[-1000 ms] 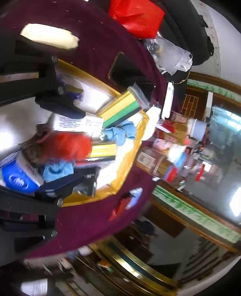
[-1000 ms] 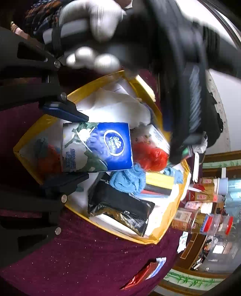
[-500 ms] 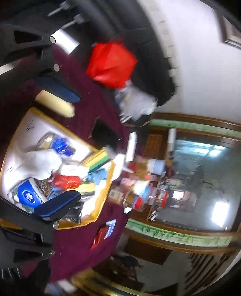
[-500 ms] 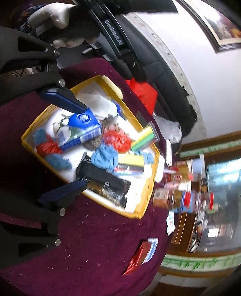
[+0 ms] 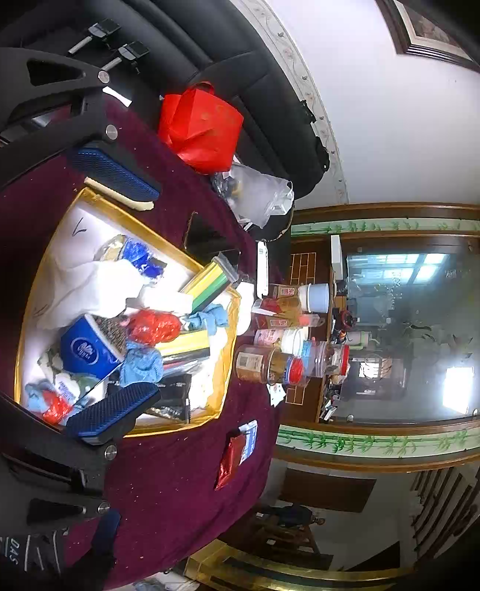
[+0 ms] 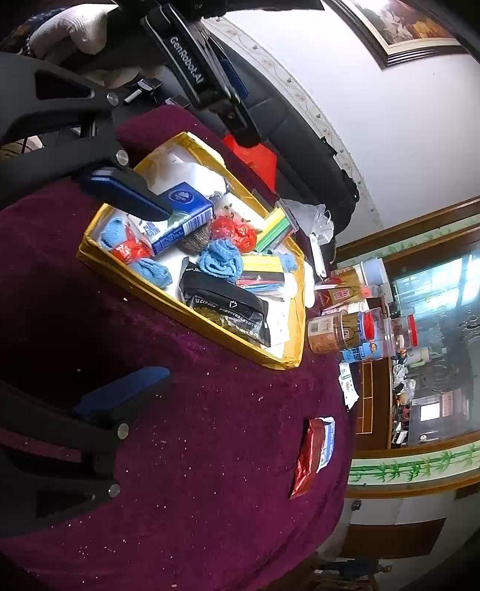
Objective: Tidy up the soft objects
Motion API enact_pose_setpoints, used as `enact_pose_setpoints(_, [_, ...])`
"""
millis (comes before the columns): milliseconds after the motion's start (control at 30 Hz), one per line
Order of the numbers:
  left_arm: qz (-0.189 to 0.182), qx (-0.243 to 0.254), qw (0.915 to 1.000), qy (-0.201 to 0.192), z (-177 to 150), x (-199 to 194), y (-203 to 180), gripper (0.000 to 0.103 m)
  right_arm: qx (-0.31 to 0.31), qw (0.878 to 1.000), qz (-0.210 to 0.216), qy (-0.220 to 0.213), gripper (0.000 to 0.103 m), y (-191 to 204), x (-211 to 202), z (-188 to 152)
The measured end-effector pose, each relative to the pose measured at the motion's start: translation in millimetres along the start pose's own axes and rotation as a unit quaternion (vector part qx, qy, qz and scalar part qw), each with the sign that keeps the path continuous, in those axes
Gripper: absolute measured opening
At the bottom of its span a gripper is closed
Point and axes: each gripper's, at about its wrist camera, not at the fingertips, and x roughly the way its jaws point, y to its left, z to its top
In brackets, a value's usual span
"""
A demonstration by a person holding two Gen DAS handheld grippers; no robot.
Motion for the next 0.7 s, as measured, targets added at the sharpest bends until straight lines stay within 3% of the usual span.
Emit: enact_pose_setpoints(700, [-0.013, 0.018, 0.9996, 0.016, -11, -14, -20, 0.1, 0.0, 1.0, -0.016, 0.001, 0.085, 2, -10, -19])
